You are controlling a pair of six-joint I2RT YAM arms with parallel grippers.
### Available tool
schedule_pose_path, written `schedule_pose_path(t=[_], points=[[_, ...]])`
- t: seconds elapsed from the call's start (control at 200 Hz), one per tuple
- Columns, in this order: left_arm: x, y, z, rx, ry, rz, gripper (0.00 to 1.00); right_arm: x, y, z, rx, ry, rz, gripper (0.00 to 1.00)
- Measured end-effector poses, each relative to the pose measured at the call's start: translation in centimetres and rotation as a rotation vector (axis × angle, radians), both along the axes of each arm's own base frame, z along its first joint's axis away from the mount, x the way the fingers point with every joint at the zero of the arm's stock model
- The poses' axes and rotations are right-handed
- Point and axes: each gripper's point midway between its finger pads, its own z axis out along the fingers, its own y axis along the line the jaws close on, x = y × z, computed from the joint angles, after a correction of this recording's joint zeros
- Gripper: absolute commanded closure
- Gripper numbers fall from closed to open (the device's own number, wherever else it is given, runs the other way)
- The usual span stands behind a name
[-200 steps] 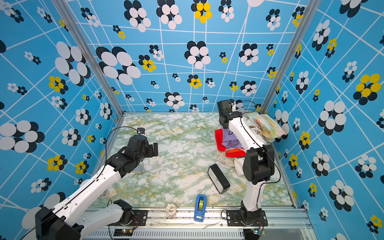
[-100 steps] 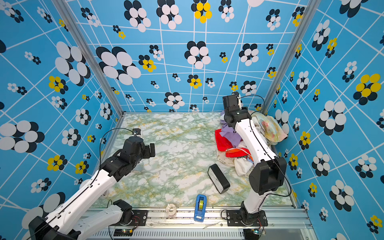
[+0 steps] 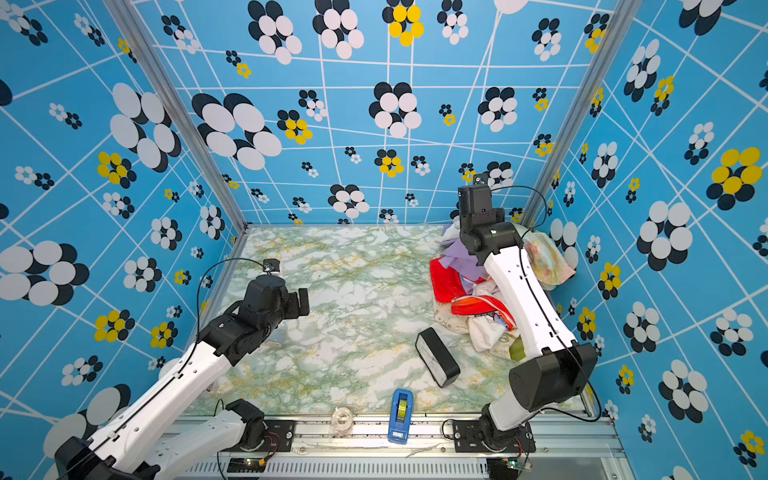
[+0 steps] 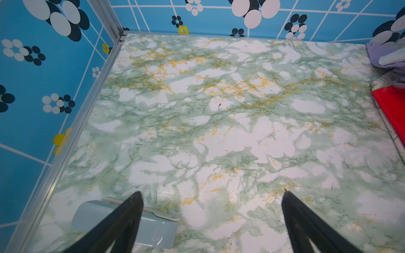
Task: Pick out a specific cloth from the pile
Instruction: 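Lift the lavender cloth up out of the pile with the right gripper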
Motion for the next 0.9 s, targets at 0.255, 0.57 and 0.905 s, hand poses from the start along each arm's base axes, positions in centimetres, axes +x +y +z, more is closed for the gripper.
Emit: schedule_pose_path(t=[0.255, 0.57, 0.905], points=[[-0.1, 0.1, 0.2, -0.006, -0.008, 0.002, 0.00, -1.0, 1.1, 2.9, 0.105, -0.098, 0.067, 1.00], [-0.3, 0.2, -0.1, -0.005, -0.005, 0.002, 0.00, -2.0, 2.5, 5.0, 0.213, -0.168, 0.141, 1.00], [-0.5, 0.3, 0.4, -0.013, -0.020, 0.002, 0.00, -3.2, 4.4, 7.8, 0.337, -0.247, 0.246, 1.00]])
